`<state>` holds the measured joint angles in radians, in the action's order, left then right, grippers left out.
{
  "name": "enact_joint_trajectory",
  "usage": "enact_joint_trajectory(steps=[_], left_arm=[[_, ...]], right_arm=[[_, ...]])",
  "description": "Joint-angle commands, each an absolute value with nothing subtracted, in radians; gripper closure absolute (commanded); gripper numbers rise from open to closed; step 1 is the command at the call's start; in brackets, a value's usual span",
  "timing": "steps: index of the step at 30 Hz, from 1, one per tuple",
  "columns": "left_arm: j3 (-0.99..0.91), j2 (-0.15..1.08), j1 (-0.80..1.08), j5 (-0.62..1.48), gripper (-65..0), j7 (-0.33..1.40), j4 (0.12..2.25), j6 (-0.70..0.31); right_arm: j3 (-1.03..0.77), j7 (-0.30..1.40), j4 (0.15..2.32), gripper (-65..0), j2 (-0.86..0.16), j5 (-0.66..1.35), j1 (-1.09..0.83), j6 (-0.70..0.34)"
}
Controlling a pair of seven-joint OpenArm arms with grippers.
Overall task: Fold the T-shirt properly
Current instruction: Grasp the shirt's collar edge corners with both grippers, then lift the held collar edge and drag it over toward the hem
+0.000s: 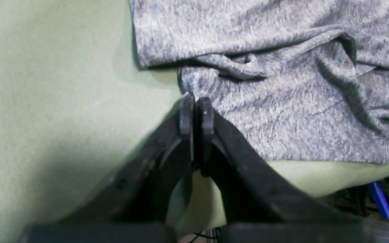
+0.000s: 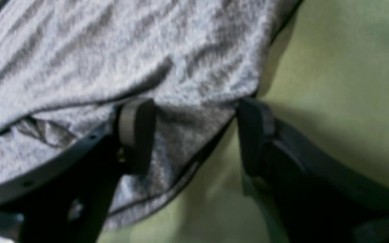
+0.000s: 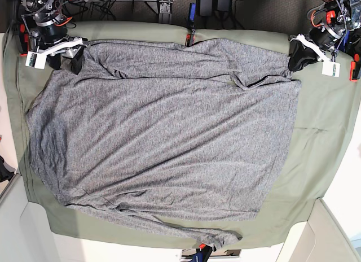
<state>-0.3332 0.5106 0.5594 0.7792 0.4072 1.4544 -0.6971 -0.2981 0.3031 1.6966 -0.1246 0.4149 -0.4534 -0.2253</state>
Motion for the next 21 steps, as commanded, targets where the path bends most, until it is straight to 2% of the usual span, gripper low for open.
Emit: enact_joint_trajectory(steps=[1,4,5,10,11,21], left_arm=[[-0.327,0.515,0.577,0.743,0.0,0.467,1.454,-0.698],[-0.327,0.515,0.577,0.733,0.0,0.468,1.454,-0.698],[-0.327,0.515,0.577,0.727,0.0,0.467,1.454,-0.698],[-0.329,0.515,0.577,0.728,0.0,0.467,1.454,-0.698],[-0.334,0.515,0.578,0.728,0.0,0.467,1.454,-0.698],[-0.471,0.516,0.714,0.752,0.0,0.464,1.636,-0.698]], right_arm=[[-0.301,0.311,1.689,-38.6,-0.130,0.418,-0.445,-0.224],[-0.301,0.311,1.659,-38.4,-0.130,0.418,-0.438,-0.224],[-0.301,0.311,1.655,-35.6,-0.130,0.413,-0.438,-0.224],[-0.301,0.311,1.656,-2.7,-0.130,0.369,-0.438,-0.224],[-0.301,0.311,1.657,0.0,-0.130,0.369,-0.439,-0.224],[-0.304,0.374,1.753,0.0,-0.130,0.297,-0.463,-0.250]])
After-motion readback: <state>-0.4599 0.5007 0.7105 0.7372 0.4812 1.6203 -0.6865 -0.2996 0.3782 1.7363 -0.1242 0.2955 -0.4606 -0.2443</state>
